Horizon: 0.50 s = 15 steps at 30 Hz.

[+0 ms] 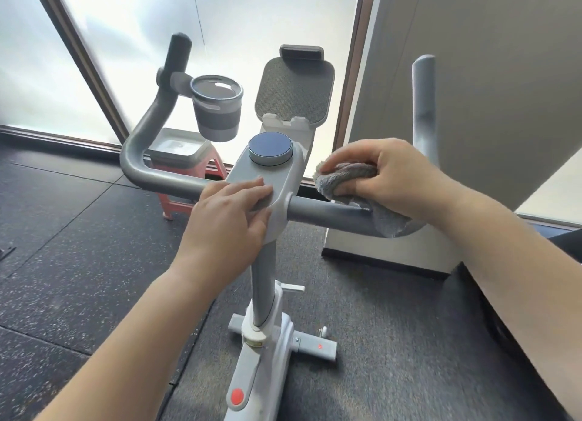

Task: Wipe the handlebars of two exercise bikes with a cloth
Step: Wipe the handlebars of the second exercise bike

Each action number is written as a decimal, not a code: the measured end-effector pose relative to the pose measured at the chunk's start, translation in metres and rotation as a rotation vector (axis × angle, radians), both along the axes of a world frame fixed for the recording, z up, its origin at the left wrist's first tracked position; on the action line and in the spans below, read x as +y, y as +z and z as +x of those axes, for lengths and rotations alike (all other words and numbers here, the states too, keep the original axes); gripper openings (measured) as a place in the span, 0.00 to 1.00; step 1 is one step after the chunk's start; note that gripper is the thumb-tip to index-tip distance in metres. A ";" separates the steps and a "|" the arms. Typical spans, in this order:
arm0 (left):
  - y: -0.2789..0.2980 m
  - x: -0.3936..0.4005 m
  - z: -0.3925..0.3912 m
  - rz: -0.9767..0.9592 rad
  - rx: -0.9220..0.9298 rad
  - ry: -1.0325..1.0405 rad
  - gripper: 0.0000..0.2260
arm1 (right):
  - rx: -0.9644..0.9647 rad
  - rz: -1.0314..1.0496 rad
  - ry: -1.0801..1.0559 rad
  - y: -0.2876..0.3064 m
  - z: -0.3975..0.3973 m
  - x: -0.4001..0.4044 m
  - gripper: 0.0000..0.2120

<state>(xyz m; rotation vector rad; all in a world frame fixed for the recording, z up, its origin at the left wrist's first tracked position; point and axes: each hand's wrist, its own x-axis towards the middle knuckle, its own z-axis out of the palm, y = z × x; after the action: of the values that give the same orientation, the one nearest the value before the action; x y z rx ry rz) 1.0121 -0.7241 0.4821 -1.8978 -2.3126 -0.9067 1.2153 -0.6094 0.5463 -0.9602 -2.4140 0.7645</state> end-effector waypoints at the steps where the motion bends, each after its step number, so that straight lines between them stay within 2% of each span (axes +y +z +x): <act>1: 0.000 0.000 0.000 0.003 -0.002 -0.003 0.15 | -0.058 0.001 0.019 -0.001 -0.005 0.004 0.12; 3: 0.001 -0.001 0.000 0.006 -0.011 -0.007 0.15 | -0.129 -0.007 0.031 -0.004 -0.015 0.010 0.11; 12: -0.004 -0.001 0.004 0.045 -0.033 0.006 0.14 | -0.185 -0.078 0.130 -0.015 -0.035 0.011 0.12; 15: -0.004 0.000 0.006 0.062 -0.026 -0.003 0.17 | -0.212 -0.099 0.134 -0.012 -0.032 0.013 0.12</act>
<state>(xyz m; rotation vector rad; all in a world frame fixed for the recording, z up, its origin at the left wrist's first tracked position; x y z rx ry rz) 1.0185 -0.7245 0.4776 -1.8778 -2.2677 -0.9967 1.1837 -0.5967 0.5345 -0.9683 -2.6676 0.8765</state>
